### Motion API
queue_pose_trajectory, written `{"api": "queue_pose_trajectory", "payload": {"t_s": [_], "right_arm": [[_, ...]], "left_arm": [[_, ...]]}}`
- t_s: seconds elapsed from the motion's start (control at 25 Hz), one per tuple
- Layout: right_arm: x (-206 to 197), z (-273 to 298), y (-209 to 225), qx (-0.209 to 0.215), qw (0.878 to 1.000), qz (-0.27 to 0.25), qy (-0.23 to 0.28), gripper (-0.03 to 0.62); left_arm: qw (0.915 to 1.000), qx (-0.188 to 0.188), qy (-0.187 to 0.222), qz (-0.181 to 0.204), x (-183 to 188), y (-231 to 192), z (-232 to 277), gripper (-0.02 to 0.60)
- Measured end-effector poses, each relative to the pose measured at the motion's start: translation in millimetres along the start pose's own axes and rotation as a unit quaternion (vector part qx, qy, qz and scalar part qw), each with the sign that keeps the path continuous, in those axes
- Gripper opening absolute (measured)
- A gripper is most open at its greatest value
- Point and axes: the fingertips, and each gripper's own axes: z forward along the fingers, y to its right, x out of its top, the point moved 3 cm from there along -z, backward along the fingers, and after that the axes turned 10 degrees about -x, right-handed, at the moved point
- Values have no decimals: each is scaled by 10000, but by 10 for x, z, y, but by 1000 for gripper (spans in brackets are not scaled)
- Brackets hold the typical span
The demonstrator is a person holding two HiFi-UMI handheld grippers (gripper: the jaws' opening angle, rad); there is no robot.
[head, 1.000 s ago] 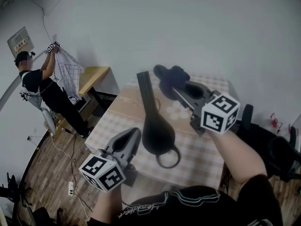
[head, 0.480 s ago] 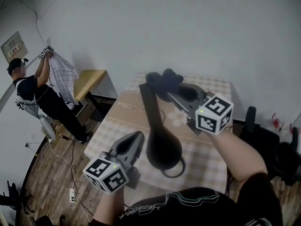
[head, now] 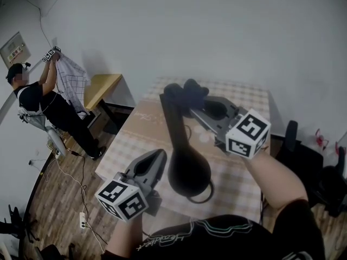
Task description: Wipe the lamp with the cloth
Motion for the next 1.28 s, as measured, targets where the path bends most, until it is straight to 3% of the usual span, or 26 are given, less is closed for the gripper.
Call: {"api": "queue_pose_trajectory", "payload": {"t_s": [0.68, 1.28], "right_arm": [[-184, -132, -269, 581, 9983, -27, 90, 57], [-496, -387, -494, 1026, 9945, -127, -141, 57]], "left_arm": [[9996, 245, -118, -123, -200, 7, -96, 0], [9986, 369, -247, -274, -395, 124, -158, 0]]}}
